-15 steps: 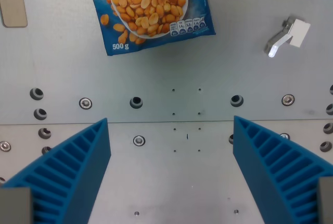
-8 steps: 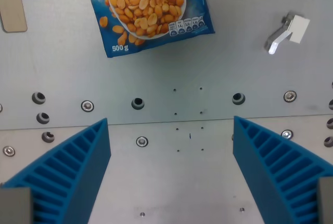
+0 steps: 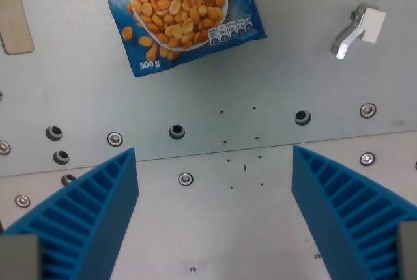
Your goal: Rotate around gripper positive z
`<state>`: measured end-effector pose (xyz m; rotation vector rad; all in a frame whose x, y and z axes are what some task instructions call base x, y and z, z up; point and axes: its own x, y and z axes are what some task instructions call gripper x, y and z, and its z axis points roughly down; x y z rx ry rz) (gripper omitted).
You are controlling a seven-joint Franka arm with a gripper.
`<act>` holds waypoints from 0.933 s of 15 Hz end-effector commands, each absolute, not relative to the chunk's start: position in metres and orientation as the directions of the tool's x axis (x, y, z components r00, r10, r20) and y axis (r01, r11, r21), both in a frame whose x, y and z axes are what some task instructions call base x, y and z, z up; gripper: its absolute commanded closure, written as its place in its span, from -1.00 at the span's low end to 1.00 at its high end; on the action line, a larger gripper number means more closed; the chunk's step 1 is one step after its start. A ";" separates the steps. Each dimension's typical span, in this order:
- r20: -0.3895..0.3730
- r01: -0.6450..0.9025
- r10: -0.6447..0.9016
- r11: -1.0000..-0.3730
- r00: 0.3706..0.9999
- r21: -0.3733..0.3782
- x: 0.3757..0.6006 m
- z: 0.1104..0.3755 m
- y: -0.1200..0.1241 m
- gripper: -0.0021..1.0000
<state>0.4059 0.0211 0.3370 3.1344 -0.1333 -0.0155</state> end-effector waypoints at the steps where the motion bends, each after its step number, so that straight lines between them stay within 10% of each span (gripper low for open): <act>1: -0.004 -0.228 -0.228 -0.974 0.974 0.005 0.405 0.340 0.021 -1.00; 14: -0.003 -0.393 -0.393 -0.920 0.920 0.006 0.405 0.340 0.021 -1.00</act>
